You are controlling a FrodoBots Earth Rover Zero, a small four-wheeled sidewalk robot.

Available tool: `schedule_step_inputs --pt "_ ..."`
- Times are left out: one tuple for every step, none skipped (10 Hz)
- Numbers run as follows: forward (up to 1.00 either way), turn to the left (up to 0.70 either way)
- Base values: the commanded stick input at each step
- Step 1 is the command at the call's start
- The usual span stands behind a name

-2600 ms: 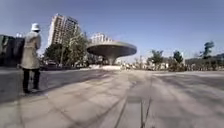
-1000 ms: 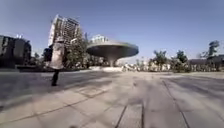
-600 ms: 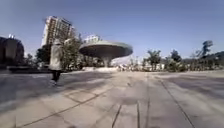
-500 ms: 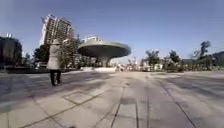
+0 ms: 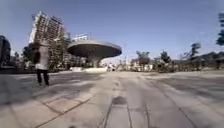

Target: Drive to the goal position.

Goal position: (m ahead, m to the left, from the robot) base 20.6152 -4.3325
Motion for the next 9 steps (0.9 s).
schedule_step_inputs --pt "0.70 -0.20" --pt "0.70 -0.19" --pt "0.70 -0.19" --pt "0.70 -0.18" --pt "0.70 -0.17" --pt "0.70 -0.17" --pt "0.70 -0.17" --pt "0.70 -0.17" --pt "0.70 -0.17"
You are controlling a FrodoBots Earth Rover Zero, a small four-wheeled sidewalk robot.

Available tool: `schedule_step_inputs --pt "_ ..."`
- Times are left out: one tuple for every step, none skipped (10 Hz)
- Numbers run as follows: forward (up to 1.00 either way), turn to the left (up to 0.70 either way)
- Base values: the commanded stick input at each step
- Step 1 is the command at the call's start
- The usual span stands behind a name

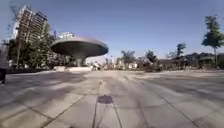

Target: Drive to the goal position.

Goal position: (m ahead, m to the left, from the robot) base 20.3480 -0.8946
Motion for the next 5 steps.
schedule_step_inputs --pt "0.70 -0.17" --pt "0.70 -0.17" --pt "0.70 -0.17" --pt "0.70 -0.17" --pt "0.70 -0.17"
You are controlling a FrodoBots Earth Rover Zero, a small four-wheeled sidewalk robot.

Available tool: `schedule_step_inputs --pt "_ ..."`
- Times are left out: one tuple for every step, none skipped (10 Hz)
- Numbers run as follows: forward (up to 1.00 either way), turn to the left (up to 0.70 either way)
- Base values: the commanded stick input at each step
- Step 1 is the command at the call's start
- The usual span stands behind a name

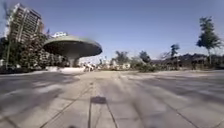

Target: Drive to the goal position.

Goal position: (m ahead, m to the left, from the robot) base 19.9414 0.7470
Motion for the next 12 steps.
schedule_step_inputs --pt "0.70 -0.15" --pt "0.70 -0.09" --pt "0.70 0.00" --pt "0.70 0.00" --pt "0.70 0.00" --pt "0.70 0.00" --pt "0.70 0.00" --pt "0.70 0.00" --pt "0.70 0.00" --pt "0.70 0.00" --pt "0.70 0.00" --pt "0.70 0.00"
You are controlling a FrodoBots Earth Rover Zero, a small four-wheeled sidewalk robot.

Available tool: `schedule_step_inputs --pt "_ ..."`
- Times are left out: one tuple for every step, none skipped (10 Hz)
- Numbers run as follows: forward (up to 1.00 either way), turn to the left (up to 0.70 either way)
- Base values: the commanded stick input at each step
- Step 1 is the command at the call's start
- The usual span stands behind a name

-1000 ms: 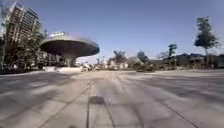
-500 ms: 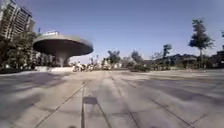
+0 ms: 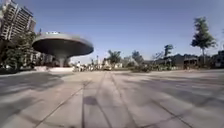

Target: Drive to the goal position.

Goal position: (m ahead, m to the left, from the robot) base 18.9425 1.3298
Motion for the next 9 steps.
schedule_step_inputs --pt "0.70 0.00" --pt "0.70 0.00" --pt "0.70 0.00" --pt "0.70 0.00" --pt "0.70 0.00" --pt "0.70 0.00" --pt "0.70 0.00" --pt "0.70 0.00" --pt "0.70 0.00"
